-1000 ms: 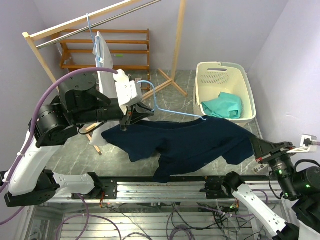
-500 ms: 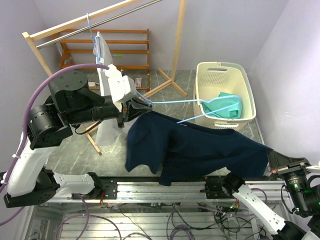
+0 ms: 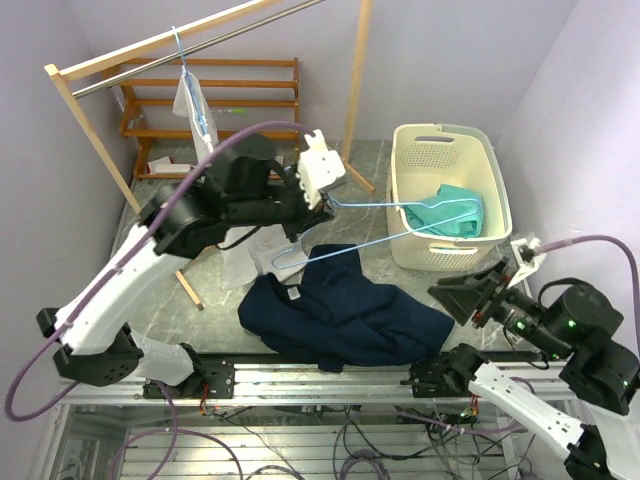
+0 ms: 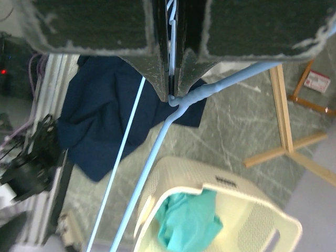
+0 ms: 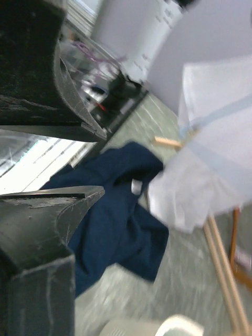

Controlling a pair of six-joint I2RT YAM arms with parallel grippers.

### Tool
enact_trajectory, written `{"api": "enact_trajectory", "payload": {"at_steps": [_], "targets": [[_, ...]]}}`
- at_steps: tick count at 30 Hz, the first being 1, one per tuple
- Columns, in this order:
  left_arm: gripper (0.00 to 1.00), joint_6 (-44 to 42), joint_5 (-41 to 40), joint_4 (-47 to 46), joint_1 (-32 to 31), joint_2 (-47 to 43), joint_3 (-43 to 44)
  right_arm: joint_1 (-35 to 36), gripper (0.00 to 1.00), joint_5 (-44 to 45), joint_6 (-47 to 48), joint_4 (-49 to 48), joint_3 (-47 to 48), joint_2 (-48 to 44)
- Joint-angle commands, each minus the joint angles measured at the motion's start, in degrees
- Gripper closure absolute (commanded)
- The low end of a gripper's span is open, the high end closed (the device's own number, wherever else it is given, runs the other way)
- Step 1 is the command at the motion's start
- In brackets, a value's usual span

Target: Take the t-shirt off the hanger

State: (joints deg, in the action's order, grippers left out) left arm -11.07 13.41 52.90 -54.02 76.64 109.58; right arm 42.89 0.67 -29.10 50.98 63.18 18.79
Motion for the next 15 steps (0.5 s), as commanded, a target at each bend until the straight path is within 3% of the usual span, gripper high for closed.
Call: {"api": "enact_trajectory", "payload": {"at_steps": [1,5,15], "targets": [[0.93,-1.36,-5.89,1.18,0.13,1.87,-2.38,-1.5,0.62,-24.42,8.25,-9.1,5.23,5.39],[0.93,-1.47,-5.62,1.75,0.07,2.26,-3.39,-3.41,0.62,-29.55,10.08,-11.81,10.09,8.94],[0.93,-1.79,3.18,4.15,0.11,-0.26,-7.6,-3.61,0.51,-22.7,17.43,-10.02,21.62,24.48]]}}
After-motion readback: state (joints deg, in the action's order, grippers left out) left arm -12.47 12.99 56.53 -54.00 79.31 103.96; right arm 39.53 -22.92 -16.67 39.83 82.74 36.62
